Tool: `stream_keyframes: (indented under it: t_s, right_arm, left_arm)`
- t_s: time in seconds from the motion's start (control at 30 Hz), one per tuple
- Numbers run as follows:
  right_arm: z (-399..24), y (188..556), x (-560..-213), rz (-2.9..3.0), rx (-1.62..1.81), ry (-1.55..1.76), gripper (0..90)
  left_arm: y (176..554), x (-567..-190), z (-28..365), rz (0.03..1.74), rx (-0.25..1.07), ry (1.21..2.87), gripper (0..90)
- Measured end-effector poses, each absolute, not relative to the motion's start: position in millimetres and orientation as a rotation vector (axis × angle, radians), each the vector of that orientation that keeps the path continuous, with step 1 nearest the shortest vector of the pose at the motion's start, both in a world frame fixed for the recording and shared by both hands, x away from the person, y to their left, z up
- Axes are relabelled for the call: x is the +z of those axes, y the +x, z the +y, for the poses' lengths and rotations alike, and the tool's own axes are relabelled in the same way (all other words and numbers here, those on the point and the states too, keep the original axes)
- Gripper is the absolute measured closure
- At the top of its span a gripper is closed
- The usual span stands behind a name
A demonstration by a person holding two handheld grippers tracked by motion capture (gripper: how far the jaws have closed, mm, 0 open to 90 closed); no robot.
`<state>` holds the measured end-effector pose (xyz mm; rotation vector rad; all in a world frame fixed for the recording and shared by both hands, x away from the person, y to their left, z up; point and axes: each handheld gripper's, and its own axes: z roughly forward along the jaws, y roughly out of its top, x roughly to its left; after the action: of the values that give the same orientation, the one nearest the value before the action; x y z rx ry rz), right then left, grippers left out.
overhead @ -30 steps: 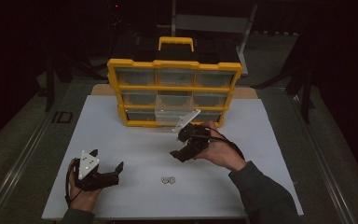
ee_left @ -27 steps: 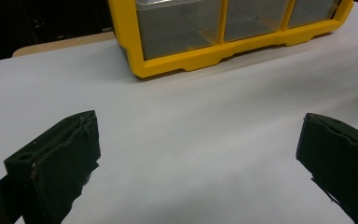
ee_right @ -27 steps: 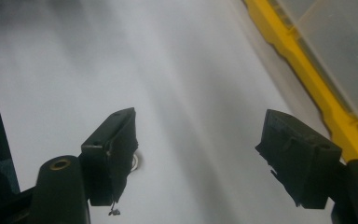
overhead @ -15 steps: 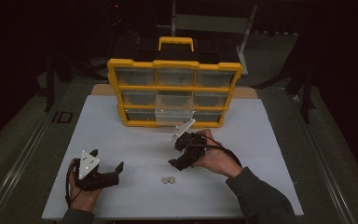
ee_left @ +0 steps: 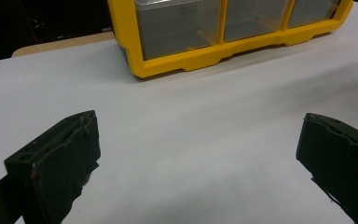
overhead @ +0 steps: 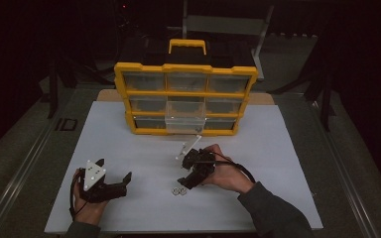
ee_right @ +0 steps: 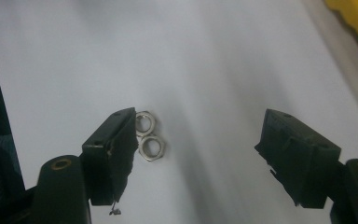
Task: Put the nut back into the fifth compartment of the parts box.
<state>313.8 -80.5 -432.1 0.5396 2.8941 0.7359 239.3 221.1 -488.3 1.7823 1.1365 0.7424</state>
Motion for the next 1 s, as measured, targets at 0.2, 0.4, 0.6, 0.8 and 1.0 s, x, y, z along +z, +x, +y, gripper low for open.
stream_keyframes:
  t_s: [0.2,0.4,0.6,0.8,1.0]
  right_arm:
    - [-73.5,309.9,-440.1,2.910,0.721,0.527,27.7]
    - [-71.2,308.1,-449.4,2.917,0.701,0.529,27.8]
    - [-72.3,306.8,-463.2,2.928,0.676,0.545,28.4]
    - [-71.6,304.5,-472.3,2.928,0.657,0.534,30.8]
    - [-68.9,303.9,-481.1,2.954,0.627,0.537,32.1]
  left_arm:
    - [239.1,-488.2,221.5,1.138,0.743,1.780,0.0]
    - [239.0,-488.1,221.7,1.138,0.744,1.779,0.0]
    - [239.1,-488.1,221.5,1.139,0.743,1.780,0.0]
    - [239.1,-488.1,221.6,1.138,0.744,1.781,0.0]
    - [239.1,-488.2,221.4,1.138,0.744,1.782,0.0]
